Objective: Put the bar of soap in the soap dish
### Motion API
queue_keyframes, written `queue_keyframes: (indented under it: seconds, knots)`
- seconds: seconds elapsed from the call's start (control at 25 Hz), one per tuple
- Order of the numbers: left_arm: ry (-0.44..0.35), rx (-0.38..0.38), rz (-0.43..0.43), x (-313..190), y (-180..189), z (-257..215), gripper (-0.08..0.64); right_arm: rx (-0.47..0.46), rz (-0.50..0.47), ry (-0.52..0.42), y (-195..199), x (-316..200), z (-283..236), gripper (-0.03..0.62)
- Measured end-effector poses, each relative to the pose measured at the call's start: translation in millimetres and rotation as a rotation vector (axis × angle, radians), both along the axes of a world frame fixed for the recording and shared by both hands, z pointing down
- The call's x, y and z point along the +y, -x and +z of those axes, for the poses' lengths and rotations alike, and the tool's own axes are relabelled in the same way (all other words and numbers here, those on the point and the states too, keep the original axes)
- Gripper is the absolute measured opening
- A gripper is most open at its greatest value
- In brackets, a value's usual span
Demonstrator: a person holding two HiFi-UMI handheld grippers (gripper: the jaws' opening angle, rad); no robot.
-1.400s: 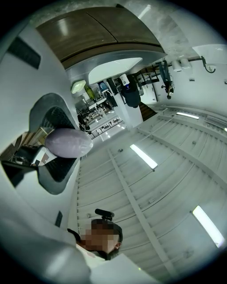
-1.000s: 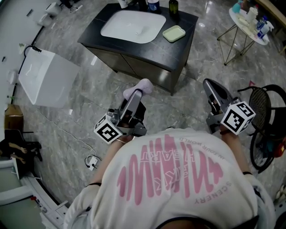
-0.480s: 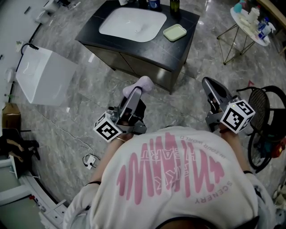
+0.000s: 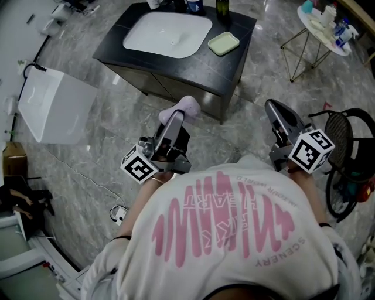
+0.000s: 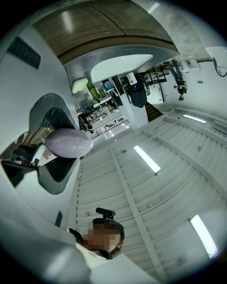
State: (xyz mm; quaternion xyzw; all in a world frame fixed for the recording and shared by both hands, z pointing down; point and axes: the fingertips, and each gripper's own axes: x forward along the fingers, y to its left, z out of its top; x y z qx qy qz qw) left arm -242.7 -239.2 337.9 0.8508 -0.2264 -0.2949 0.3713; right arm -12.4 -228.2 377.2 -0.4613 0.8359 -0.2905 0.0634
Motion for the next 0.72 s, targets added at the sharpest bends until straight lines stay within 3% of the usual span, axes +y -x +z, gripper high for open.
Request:
queue_keyframes:
  seconds: [0.36,0.72]
  knots:
    - [0.027,-0.027,0.083,-14,-47,9,0.161,-0.019,0.047,0.014,-35,-9,2,0.018]
    - [0.061,-0.037,0.028,-48,-68,15,0.161,-0.020,-0.020,0.022,-54,-58,4,0.018]
